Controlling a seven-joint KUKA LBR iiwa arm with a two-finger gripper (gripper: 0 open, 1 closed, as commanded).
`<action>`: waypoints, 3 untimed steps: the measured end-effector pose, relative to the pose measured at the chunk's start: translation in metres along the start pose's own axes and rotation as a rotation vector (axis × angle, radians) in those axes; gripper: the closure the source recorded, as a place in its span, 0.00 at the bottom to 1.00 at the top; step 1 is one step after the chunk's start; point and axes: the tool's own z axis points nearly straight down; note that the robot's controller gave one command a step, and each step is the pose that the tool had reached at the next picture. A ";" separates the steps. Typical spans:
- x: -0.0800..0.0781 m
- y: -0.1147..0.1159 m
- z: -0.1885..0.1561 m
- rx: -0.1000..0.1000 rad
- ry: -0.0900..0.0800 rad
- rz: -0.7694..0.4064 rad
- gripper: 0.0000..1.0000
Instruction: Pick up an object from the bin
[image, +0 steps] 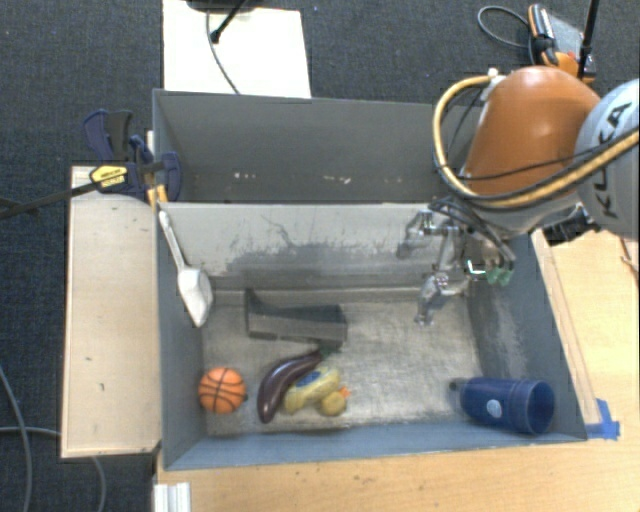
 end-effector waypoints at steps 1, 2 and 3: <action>-0.001 0.000 -0.004 0.000 -0.008 0.000 0.00; -0.001 0.033 0.069 -0.001 -0.012 -0.003 0.00; -0.004 0.087 0.075 -0.003 -0.009 -0.035 0.00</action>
Offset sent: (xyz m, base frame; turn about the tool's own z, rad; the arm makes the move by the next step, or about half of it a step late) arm -0.0030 0.0746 -0.1659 -0.0118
